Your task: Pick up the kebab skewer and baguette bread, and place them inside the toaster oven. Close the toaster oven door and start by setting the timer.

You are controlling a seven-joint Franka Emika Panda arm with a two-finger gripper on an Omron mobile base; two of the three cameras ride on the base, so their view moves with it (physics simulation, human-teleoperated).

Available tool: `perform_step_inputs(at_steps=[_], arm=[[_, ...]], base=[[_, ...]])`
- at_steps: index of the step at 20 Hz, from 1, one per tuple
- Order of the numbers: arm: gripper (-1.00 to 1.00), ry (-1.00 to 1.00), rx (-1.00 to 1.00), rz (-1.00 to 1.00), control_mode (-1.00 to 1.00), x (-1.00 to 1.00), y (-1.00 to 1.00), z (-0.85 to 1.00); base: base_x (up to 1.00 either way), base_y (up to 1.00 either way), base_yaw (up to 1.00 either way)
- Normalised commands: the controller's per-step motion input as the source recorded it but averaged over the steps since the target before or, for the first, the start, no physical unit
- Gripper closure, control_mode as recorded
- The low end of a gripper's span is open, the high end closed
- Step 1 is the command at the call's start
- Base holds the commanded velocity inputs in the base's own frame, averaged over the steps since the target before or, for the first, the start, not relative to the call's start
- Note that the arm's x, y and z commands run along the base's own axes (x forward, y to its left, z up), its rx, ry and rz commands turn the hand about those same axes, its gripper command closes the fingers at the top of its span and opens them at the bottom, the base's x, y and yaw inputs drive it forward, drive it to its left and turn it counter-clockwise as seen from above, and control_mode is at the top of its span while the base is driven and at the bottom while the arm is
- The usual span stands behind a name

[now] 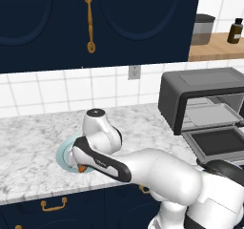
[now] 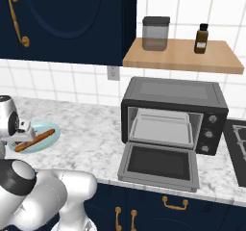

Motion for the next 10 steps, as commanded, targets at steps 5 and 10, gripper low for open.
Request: perform_step_inputs(at_steps=[5,10], arm=[[-1.00,0.00,-0.02,0.15,-1.00,0.00,0.00,-0.18],[-1.00,0.00,0.00,0.02,-1.00,0.00,0.00,-0.02]], base=[[0.00,0.00,0.00],[0.00,0.00,0.00]])
